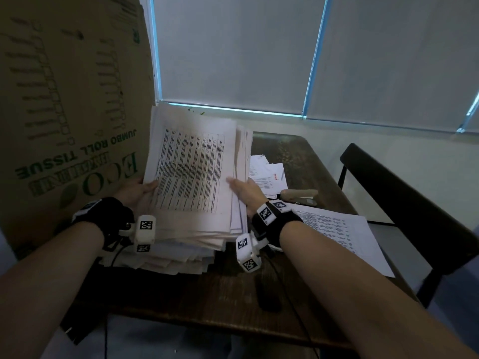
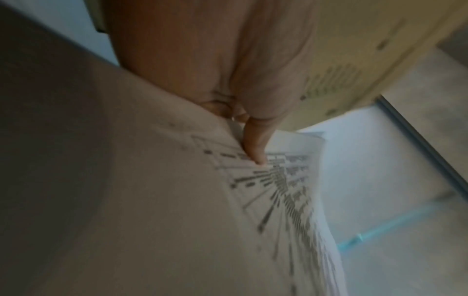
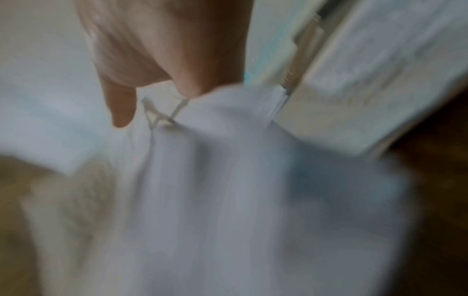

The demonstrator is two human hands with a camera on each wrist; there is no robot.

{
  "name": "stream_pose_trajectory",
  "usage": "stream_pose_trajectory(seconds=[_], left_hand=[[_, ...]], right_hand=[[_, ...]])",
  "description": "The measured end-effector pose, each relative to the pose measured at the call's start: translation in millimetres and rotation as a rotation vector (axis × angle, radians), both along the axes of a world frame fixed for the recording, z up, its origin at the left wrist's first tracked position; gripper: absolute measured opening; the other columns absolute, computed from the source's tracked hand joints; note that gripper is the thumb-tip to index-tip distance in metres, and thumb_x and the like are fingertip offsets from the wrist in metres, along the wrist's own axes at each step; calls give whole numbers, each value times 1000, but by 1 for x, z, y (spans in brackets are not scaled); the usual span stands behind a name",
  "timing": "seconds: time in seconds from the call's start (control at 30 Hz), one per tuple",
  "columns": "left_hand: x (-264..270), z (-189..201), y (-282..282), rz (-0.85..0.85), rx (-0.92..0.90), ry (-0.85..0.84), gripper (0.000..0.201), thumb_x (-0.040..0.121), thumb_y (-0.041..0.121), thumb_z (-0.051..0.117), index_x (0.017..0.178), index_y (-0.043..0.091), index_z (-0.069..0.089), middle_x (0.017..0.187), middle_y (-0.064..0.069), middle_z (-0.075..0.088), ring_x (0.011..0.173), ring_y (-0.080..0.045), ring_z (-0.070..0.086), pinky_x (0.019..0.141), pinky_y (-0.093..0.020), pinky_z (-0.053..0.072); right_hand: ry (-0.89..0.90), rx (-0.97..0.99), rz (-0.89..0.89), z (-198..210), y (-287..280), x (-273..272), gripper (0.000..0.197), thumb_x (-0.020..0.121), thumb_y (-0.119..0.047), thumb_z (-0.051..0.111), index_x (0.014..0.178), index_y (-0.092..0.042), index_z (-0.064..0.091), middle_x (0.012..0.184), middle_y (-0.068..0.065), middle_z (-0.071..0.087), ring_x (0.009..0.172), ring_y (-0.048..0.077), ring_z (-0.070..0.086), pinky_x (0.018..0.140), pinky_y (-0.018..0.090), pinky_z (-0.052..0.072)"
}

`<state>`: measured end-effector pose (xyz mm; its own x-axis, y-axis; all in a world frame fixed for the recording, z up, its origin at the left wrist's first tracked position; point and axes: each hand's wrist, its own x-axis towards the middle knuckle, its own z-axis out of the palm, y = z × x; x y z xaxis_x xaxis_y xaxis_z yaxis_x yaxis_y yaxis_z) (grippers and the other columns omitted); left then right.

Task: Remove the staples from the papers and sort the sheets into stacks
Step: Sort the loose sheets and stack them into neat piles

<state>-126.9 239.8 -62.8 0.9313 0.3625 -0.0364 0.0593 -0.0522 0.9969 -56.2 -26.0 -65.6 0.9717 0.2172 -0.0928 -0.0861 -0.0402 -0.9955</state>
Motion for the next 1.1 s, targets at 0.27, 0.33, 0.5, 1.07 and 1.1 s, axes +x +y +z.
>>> stream_pose_trajectory(seconds=[0.27, 0.33, 0.5, 1.07, 1.1], left_hand=[[1, 15, -33, -110, 13, -81, 59, 86, 40, 61, 137, 14, 46, 133, -6, 54, 120, -27, 52, 106, -50, 37], [-1, 27, -46, -90, -49, -109, 49, 88, 32, 62, 132, 11, 51, 123, -10, 61, 108, -25, 59, 104, -47, 41], [6, 51, -87, -37, -2, -190, 55, 90, 18, 62, 136, -4, 41, 128, -14, 53, 104, -30, 58, 87, -34, 44], [21, 33, -283, -346, -745, -78, 18, 99, 8, 42, 98, 1, 58, 89, -9, 72, 84, -22, 66, 83, -37, 51], [20, 29, -289, -392, -765, -76, 19, 100, 9, 42, 94, 3, 58, 83, -8, 71, 83, -21, 64, 83, -35, 50]], right_hand=[[-93, 163, 124, 21, -29, 1, 36, 86, 7, 64, 120, -3, 57, 115, 14, 67, 109, 29, 64, 105, 40, 47], [-151, 188, 171, 37, -36, -4, 27, 88, 8, 60, 106, -12, 59, 105, 11, 69, 97, 25, 66, 101, 41, 49], [-362, 83, 56, 82, -67, -2, 31, 89, 2, 63, 119, -5, 56, 115, 16, 65, 96, 25, 66, 93, 43, 53], [142, 348, -119, 47, -220, -35, 29, 87, -14, 69, 114, -3, 67, 111, 20, 71, 97, 33, 69, 88, 49, 54], [116, 354, -146, 44, -230, -34, 39, 83, -13, 73, 120, -3, 65, 116, 20, 69, 101, 33, 69, 91, 51, 54]])
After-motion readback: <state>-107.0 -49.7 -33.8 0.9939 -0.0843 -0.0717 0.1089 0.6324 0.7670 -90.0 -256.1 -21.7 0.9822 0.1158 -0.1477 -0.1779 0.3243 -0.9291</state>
